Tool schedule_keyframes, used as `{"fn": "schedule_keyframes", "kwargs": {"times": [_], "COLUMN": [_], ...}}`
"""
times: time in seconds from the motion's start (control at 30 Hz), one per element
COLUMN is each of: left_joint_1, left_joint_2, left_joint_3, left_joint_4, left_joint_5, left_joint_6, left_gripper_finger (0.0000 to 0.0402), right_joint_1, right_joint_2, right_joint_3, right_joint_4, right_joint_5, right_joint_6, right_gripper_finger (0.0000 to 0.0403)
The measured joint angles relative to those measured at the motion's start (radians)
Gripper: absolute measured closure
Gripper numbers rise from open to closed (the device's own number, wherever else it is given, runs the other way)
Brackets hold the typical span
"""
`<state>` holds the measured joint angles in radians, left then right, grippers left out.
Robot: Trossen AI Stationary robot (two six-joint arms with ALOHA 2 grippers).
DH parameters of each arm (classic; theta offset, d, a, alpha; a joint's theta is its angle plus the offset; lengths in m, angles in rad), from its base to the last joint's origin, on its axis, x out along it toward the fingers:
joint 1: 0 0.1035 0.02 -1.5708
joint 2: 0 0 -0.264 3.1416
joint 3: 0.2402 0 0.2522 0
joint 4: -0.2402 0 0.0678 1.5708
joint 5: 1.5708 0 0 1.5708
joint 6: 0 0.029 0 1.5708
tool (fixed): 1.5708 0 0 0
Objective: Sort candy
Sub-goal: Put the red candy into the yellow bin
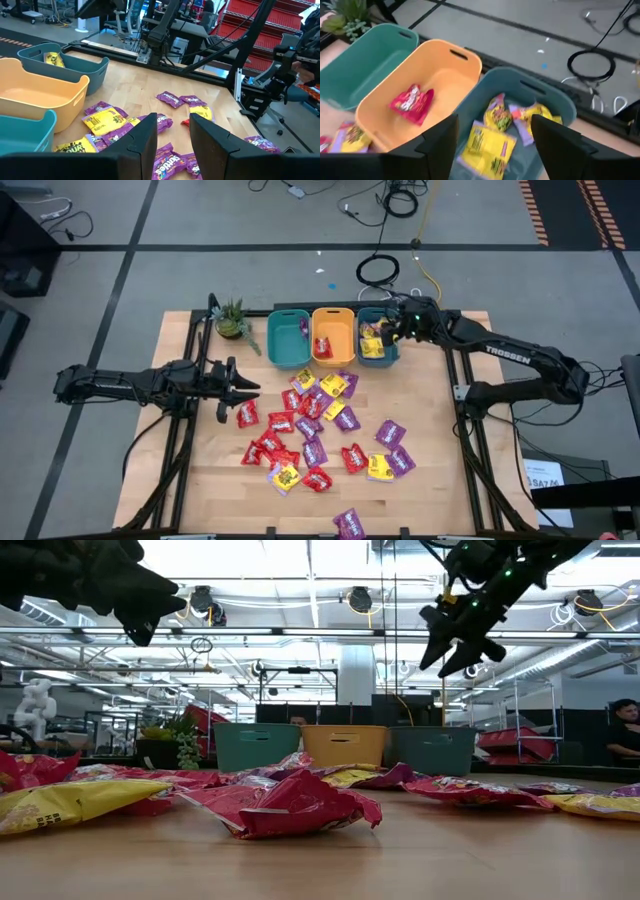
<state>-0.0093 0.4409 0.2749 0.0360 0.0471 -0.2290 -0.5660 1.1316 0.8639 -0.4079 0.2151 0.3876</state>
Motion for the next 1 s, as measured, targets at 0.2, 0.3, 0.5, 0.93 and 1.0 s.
{"fn": "schedule_keyframes", "kwargs": {"times": [0.2, 0.3, 0.5, 0.93, 1.0], "left_joint_1": [0.0, 0.0, 0.0, 0.0, 0.0], "left_joint_2": [0.0, 0.0, 0.0, 0.0, 0.0], "left_joint_3": [0.0, 0.0, 0.0, 0.0, 0.0], "left_joint_4": [0.0, 0.0, 0.0, 0.0, 0.0], "left_joint_5": [0.0, 0.0, 0.0, 0.0, 0.0], "left_joint_6": [0.0, 0.0, 0.0, 0.0, 0.0], "left_gripper_finger": [0.0278, 0.0278, 0.0278, 0.0278, 0.0278], "right_joint_1": [0.06, 0.134, 0.335, 0.602, 0.61], "right_joint_2": [-0.088, -0.108, -0.076, 0.339, 0.411], "right_joint_3": [0.0, 0.0, 0.0, 0.0, 0.0], "right_joint_4": [-0.171, -0.195, -0.105, 0.475, 0.575], "right_joint_5": [-0.046, -0.097, -0.112, -0.111, -0.111], "right_joint_6": [0.094, 0.134, 0.164, -0.143, -0.146], "right_gripper_finger": [0.0171, 0.0172, 0.0172, 0.0172, 0.0172]}}
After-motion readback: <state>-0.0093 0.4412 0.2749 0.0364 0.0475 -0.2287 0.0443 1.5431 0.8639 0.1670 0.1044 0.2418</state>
